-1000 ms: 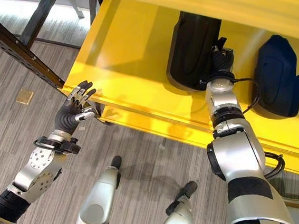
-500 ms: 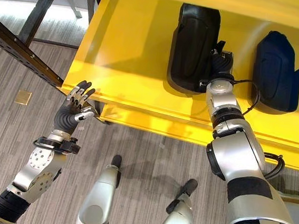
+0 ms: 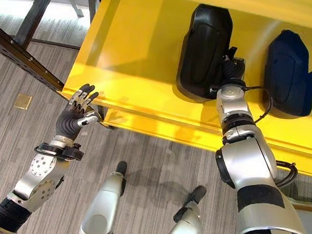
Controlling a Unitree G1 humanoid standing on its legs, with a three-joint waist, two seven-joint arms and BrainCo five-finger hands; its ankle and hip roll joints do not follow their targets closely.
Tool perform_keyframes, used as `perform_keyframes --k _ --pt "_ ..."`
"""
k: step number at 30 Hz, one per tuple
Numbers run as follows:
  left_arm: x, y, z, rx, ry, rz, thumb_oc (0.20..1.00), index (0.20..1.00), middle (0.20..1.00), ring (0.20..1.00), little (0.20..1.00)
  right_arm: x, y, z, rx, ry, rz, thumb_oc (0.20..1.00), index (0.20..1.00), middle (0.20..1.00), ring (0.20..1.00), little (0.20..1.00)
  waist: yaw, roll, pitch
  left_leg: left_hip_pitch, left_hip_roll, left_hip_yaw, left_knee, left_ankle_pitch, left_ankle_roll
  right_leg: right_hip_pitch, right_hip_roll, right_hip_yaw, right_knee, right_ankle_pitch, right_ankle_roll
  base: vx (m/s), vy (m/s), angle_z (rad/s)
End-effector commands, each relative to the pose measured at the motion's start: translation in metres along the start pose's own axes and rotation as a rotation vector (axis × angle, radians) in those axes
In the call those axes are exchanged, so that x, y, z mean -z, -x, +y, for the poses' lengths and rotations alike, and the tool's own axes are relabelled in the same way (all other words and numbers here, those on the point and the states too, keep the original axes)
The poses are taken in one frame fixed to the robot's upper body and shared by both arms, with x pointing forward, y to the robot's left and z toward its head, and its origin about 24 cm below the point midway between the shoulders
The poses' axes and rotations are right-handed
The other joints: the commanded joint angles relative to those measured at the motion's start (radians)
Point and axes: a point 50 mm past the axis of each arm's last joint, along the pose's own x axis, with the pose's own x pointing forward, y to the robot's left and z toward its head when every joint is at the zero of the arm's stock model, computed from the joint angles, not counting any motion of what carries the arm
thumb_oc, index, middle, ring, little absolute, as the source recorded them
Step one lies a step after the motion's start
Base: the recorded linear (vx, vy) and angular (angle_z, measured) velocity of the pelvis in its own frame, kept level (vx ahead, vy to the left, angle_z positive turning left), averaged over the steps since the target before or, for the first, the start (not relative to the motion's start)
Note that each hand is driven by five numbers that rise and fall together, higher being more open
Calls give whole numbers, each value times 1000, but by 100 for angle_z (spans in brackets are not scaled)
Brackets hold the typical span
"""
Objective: Move parts from the plastic box to the shelf.
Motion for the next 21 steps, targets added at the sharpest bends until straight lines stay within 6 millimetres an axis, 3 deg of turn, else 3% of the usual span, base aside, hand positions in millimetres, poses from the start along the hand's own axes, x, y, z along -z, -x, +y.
perform_keyframes --k 1,17,18,21 --pt "-35 0 -10 56 8 -187 1000 1000 1000 1000 1000 -82 -5 -20 59 -53 -257 200 200 200 200 200 26 27 48 48 -48 32 -131 57 67 -12 36 -17 233 -191 -14 0 0 0" --pt "-36 0 -11 61 12 -194 1000 1000 1000 1000 1000 -87 -8 -35 103 -6 -266 200 200 200 200 200 38 34 44 34 -55 25 -136 63 67 -15 35 -32 230 -190 -9 5 -1 0" --pt "-36 0 -10 60 11 -193 1000 1000 1000 1000 1000 -87 -8 -36 107 -6 -266 200 200 200 200 200 40 35 40 45 -51 21 -136 40 61 -7 40 -25 236 -210 2 87 -21 3" --pt "-37 0 -10 63 10 -194 1000 1000 1000 1000 1000 -89 -8 -41 121 7 -270 203 203 203 203 203 41 34 45 32 -55 24 -138 64 66 -14 35 -32 230 -193 -8 10 -2 5"
